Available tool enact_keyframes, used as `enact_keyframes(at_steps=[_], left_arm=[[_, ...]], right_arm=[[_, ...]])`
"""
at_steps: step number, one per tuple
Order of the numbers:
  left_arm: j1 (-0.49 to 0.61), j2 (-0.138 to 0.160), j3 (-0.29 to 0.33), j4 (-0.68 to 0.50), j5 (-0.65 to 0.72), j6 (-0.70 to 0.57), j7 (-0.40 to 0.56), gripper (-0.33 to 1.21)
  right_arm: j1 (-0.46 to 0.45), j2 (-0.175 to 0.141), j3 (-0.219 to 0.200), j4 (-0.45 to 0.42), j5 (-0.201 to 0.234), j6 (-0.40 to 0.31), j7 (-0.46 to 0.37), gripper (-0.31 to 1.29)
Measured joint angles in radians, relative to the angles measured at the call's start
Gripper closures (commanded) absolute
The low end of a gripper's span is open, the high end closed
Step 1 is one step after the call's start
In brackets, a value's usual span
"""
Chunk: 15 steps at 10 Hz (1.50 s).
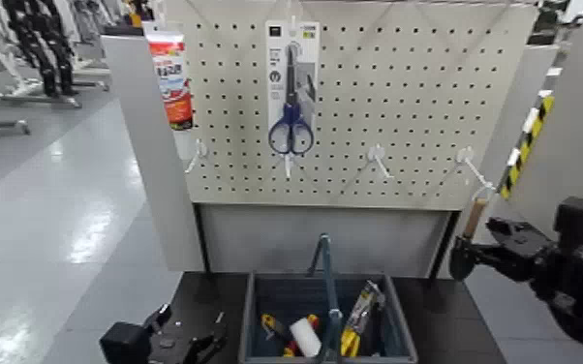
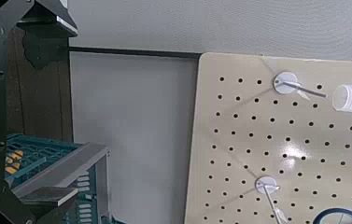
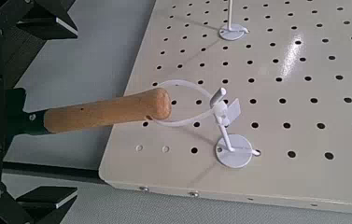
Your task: Put the tool with the wooden handle into the crate.
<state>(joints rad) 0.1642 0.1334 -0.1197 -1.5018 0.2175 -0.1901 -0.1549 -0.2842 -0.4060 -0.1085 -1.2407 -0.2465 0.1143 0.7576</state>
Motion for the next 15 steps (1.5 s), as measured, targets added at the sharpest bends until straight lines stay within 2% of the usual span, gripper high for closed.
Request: enact_keyframes(at_steps=[2, 3, 4, 6, 11, 15], left_arm=[[0.0, 0.0, 0.0, 0.0, 0.0, 0.0, 0.0, 0.11], [0.0, 0.0, 0.0, 0.0, 0.0, 0.001, 0.0, 0.11], [0.0, 0.0, 0.0, 0.0, 0.0, 0.001, 0.0, 0.11], [0.001, 0.0, 0.002, 0.0, 0.0, 0.001, -0.002, 0.11], [0.003, 0.0, 0.008, -0.002, 0.002, 0.001, -0.008, 0.11], [0.004, 0.0, 0.009, -0.002, 0.002, 0.0, -0.009, 0.11]], right_arm=[[-0.034, 0.0, 0.023, 0.042, -0.007, -0.015, 0.008, 0.18], [-0.046, -0.001, 0.032, 0.055, -0.009, -0.02, 0.01, 0.47], [-0.055, -0.002, 0.038, 0.063, -0.009, -0.022, 0.011, 0.91], [-0.06, -0.002, 0.044, 0.06, -0.007, -0.014, 0.003, 1.17], [-0.048, 0.002, 0.038, 0.029, 0.001, -0.005, -0.003, 1.19], [-0.024, 0.013, 0.026, -0.009, -0.01, -0.002, 0.002, 1.19]])
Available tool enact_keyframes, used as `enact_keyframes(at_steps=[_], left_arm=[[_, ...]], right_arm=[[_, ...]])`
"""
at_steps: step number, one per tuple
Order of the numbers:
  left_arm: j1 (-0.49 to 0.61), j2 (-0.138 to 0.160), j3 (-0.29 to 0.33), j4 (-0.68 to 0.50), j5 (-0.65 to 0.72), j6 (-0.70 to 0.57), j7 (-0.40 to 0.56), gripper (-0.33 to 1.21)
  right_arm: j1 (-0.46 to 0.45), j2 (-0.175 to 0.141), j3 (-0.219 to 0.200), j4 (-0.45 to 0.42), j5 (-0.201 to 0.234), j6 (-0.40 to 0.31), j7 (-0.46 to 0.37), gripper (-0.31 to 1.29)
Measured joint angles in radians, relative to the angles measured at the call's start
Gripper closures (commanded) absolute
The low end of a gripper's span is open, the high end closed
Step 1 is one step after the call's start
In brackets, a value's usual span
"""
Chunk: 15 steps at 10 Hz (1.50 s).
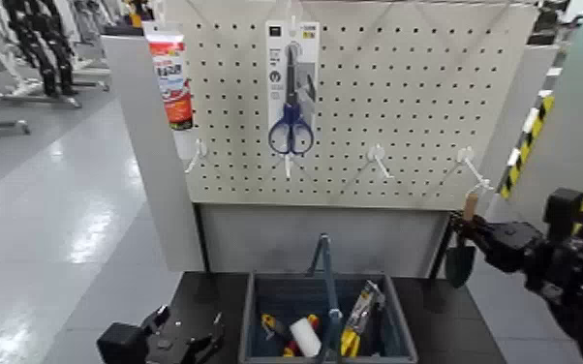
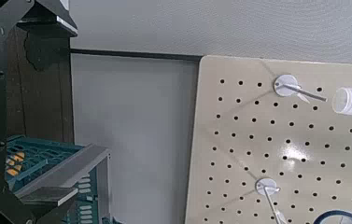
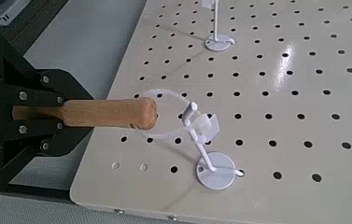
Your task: Put the tool with the wooden handle into the crate.
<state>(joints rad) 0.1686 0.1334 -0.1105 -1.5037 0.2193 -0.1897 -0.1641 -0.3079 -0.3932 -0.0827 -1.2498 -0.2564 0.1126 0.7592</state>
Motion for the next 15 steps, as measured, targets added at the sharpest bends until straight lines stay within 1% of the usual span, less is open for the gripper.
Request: enact_keyframes(at_steps=[2, 3, 6, 7, 9, 11, 12, 13, 15], left_arm=[[0.0, 0.0, 0.0, -0.001, 0.0, 0.0, 0.001, 0.11], [0.0, 0.0, 0.0, -0.001, 0.0, -0.001, 0.0, 0.11], [0.0, 0.0, -0.001, -0.001, -0.001, 0.001, 0.0, 0.11], [-0.001, 0.0, -0.002, 0.0, -0.001, 0.001, 0.0, 0.11], [-0.003, 0.0, -0.005, 0.0, -0.002, 0.003, 0.0, 0.11], [-0.004, 0.0, -0.007, 0.002, -0.002, 0.005, 0.0, 0.11], [-0.004, 0.0, -0.007, 0.002, -0.002, 0.006, 0.0, 0.11], [-0.004, 0.0, -0.007, 0.002, -0.002, 0.006, 0.0, 0.11], [-0.006, 0.0, -0.007, 0.002, -0.002, 0.006, 0.0, 0.11]], right_arm=[[0.028, 0.011, -0.023, -0.043, -0.002, 0.008, 0.001, 1.19], [0.047, 0.017, -0.041, -0.08, -0.001, 0.018, -0.001, 1.19], [0.147, 0.062, -0.128, -0.253, 0.004, 0.063, -0.016, 1.19], [0.175, 0.075, -0.145, -0.294, 0.003, 0.074, -0.017, 1.19], [0.228, 0.104, -0.165, -0.383, -0.021, 0.097, -0.027, 1.19], [0.271, 0.135, -0.171, -0.468, -0.068, 0.113, -0.035, 1.19], [0.29, 0.156, -0.175, -0.503, -0.086, 0.117, -0.036, 1.19], [0.306, 0.176, -0.177, -0.521, -0.103, 0.117, -0.037, 1.19], [0.322, 0.201, -0.171, -0.527, -0.145, 0.098, -0.041, 1.19]])
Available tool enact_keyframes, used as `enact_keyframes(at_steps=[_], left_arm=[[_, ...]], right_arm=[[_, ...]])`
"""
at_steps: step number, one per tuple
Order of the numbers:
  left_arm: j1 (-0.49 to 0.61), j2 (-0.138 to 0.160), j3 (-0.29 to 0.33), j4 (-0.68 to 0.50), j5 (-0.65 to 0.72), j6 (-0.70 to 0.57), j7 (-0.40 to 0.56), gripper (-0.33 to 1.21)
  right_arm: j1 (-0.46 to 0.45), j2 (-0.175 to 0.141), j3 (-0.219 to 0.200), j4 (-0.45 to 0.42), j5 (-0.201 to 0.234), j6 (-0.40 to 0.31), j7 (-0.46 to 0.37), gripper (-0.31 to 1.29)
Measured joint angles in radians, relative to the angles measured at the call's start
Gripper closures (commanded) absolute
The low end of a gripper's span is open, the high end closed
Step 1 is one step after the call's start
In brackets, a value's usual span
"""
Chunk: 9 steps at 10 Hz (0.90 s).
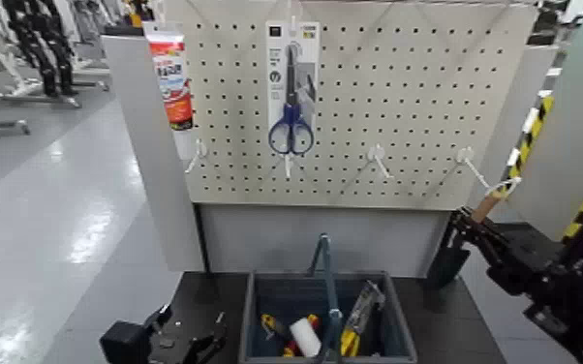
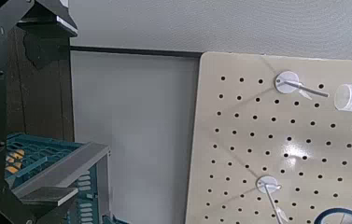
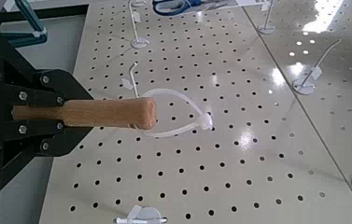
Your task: Put the tool with the wooden handle into the crate.
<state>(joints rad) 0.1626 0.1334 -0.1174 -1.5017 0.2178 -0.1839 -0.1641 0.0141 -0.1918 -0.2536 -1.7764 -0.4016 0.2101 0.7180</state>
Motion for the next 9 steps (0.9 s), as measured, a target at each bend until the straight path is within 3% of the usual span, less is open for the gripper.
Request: enact_keyframes(at_steps=[6, 9], left_arm=[[0.0, 0.0, 0.001, 0.0, 0.0, 0.0, -0.001, 0.11], [0.001, -0.001, 0.003, 0.0, 0.0, -0.001, -0.001, 0.11]], right_arm=[[0.003, 0.074, 0.095, 0.148, -0.14, -0.14, -0.043, 1.19], [-0.006, 0.087, 0.149, 0.229, -0.218, -0.167, -0.052, 1.19]])
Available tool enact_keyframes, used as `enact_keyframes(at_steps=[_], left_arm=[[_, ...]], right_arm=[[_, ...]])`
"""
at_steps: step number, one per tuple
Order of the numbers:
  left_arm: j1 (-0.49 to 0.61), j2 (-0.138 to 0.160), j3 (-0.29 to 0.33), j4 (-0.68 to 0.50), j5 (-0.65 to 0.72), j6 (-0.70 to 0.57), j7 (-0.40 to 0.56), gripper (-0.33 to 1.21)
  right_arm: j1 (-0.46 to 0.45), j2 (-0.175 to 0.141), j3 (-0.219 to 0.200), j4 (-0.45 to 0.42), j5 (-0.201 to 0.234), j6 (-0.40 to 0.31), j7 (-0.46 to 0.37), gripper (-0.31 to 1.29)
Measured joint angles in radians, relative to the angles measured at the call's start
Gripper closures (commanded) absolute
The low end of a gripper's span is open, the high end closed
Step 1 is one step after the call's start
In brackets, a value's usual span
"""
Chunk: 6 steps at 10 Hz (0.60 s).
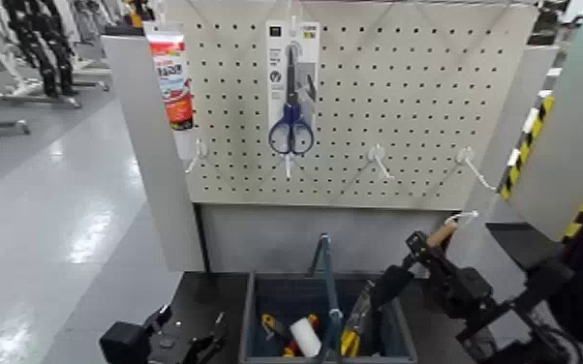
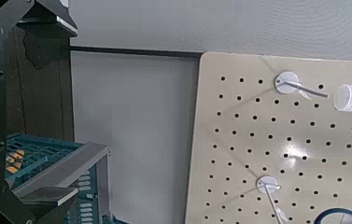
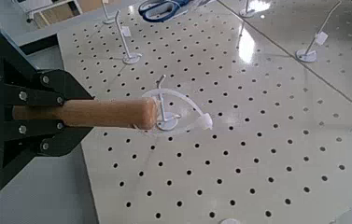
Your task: Put the tool with the wooden handle into the crate.
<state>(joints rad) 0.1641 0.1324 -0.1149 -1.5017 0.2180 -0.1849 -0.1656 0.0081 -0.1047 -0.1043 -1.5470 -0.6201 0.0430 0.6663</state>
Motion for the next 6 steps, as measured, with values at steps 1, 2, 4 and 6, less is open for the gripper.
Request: enact_keyframes(at_steps=[1, 2, 4, 6], left_arm=[[0.0, 0.0, 0.001, 0.0, 0.001, -0.001, 0.0, 0.11], [0.0, 0.0, 0.001, 0.0, 0.001, -0.001, 0.0, 0.11], [0.001, 0.0, 0.002, 0.0, 0.004, -0.002, 0.0, 0.11], [0.002, 0.0, 0.002, 0.0, 0.006, -0.002, 0.0, 0.11]], right_arm=[[0.0, 0.002, 0.017, 0.021, -0.023, -0.002, -0.009, 1.19], [-0.001, 0.004, 0.036, 0.039, -0.045, -0.003, -0.023, 1.19], [-0.006, 0.006, 0.061, 0.055, -0.054, 0.014, -0.041, 1.19], [-0.013, 0.007, 0.079, 0.061, -0.048, 0.054, -0.067, 1.19]])
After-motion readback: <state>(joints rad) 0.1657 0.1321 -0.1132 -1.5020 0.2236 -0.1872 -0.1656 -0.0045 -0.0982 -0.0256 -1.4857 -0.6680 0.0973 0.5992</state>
